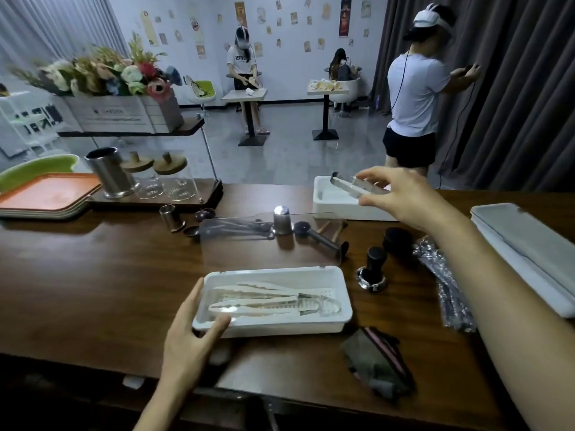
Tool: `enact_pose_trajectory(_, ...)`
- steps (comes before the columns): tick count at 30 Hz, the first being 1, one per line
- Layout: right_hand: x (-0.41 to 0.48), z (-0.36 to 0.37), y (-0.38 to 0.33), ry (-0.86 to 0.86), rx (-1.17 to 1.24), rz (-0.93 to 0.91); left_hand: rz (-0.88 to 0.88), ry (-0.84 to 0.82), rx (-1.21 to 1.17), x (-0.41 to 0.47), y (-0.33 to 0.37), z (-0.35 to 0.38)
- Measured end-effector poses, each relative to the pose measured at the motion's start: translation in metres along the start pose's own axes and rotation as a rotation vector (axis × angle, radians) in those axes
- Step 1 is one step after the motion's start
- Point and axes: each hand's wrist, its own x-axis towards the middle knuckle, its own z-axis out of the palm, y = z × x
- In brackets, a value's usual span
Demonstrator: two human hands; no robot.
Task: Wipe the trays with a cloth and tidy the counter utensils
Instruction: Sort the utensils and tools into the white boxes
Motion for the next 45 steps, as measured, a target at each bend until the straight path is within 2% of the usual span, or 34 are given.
enact_pose_trajectory(7,-0.043,0.054,-0.1,-0.158,0.282,-0.096,0.018,-0.121,-0.088,0.004,-0.009,-0.009)
enact_pose_trajectory(13,-0.062,0.139,-0.159,-0.284,0.332,-0.136,0.073,-0.261,-0.072,0.016,-0.011,-0.026)
enact_pose_trajectory(19,-0.074,0.195,-0.147,-0.395,0.199,-0.011,0.126,-0.258,-0.069,0.023,-0.015,-0.031)
enact_pose_trajectory(24,-0.083,0.197,-0.133,-0.449,0.068,0.029,0.122,-0.269,-0.071,0.028,-0.028,-0.028)
enact_pose_trajectory(29,-0.085,0.185,-0.108,-0.484,0.12,0.147,0.129,-0.279,-0.033,0.029,-0.029,-0.028)
enact_pose_trajectory(33,-0.085,0.184,-0.112,-0.462,0.208,0.166,0.132,-0.285,-0.023,0.029,-0.028,-0.028)
enact_pose_trajectory(35,-0.087,0.185,-0.117,-0.388,0.226,0.156,0.13,-0.286,-0.025,0.028,-0.027,-0.031)
enact_pose_trajectory(40,-0.096,0.189,-0.114,-0.169,-0.027,0.025,0.148,-0.313,-0.047,0.031,-0.023,-0.033)
enact_pose_trajectory(45,-0.104,0.187,-0.096,-0.063,-0.081,-0.005,0.207,-0.307,0.032,0.034,-0.013,-0.033)
